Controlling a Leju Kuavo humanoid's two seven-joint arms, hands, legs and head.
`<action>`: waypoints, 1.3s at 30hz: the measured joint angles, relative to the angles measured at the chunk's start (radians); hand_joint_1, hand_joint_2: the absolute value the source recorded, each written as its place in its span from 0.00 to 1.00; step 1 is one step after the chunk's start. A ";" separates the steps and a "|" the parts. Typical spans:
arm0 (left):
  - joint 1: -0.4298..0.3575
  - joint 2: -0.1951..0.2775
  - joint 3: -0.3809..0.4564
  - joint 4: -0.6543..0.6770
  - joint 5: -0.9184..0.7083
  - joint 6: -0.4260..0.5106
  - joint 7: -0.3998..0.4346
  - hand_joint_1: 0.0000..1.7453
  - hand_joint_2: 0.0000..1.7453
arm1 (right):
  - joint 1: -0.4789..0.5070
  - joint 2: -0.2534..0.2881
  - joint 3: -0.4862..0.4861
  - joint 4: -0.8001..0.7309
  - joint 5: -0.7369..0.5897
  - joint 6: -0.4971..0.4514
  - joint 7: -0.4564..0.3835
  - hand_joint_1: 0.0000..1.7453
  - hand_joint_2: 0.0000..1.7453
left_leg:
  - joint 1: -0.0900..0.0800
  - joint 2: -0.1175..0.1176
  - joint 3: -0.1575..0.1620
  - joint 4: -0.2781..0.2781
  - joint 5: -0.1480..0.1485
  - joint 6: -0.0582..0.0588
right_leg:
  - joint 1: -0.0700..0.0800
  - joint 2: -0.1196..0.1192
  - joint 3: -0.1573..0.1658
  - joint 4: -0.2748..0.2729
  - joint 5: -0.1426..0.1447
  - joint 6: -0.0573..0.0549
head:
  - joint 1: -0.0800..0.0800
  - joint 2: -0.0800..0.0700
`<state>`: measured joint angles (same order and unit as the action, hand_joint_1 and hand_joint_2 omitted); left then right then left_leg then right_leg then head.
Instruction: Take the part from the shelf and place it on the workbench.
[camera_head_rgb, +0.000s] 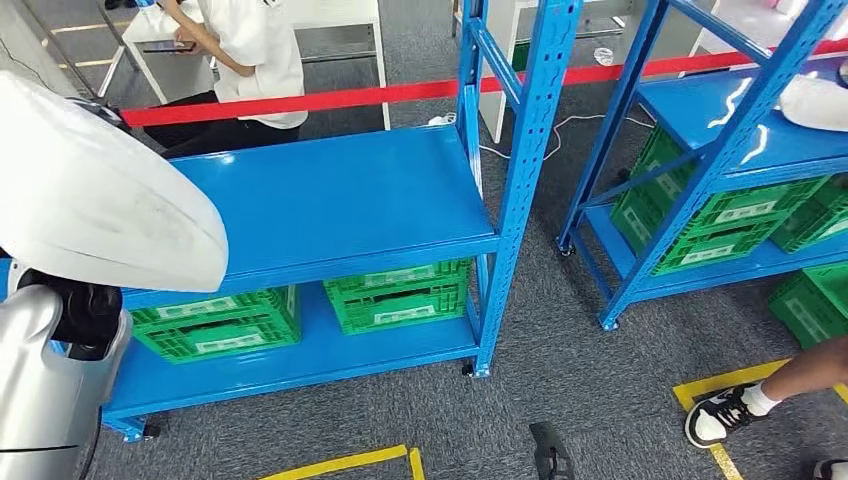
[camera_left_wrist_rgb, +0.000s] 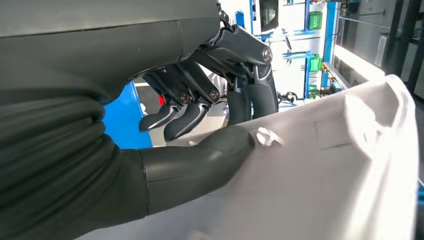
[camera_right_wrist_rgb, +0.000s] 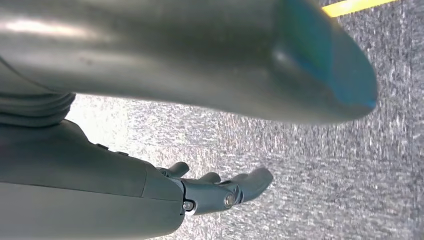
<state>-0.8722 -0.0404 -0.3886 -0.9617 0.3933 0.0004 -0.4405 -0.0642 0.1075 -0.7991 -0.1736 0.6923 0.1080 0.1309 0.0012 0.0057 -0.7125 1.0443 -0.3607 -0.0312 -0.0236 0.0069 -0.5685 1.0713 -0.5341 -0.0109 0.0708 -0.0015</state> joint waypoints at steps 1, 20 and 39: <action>0.000 0.001 -0.001 0.001 0.000 0.000 0.001 1.00 1.00 | -0.001 0.000 -0.001 0.000 -0.001 0.000 -0.001 0.00 0.00 | 0.002 -0.001 -0.008 0.019 -0.029 -0.006 | -0.002 -0.002 -0.010 -0.002 0.012 -0.008 | -0.001 0.000; 0.013 -0.016 -0.008 -0.004 -0.007 0.001 0.000 1.00 1.00 | 0.005 0.004 -0.011 0.000 -0.004 -0.002 0.000 0.00 0.00 | -0.010 0.002 0.126 -0.048 -0.077 0.054 | -0.005 -0.003 -0.185 0.189 -0.032 0.041 | -0.007 0.000; 0.032 0.021 -0.010 -0.010 -0.013 0.002 -0.003 1.00 1.00 | 0.008 0.000 -0.015 0.000 0.002 0.015 -0.008 0.00 0.00 | 0.003 -0.003 0.043 0.217 -0.153 -0.013 | -0.003 -0.010 -0.114 -0.015 0.112 -0.005 | -0.006 0.000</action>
<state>-0.8398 -0.0190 -0.3982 -0.9715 0.3801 0.0021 -0.4434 -0.0563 0.1080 -0.8144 -0.1736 0.6943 0.1234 0.1230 0.0039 0.0032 -0.6692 1.2618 -0.5141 -0.0443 -0.0262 -0.0029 -0.6822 1.0562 -0.4218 -0.0160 0.0645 -0.0015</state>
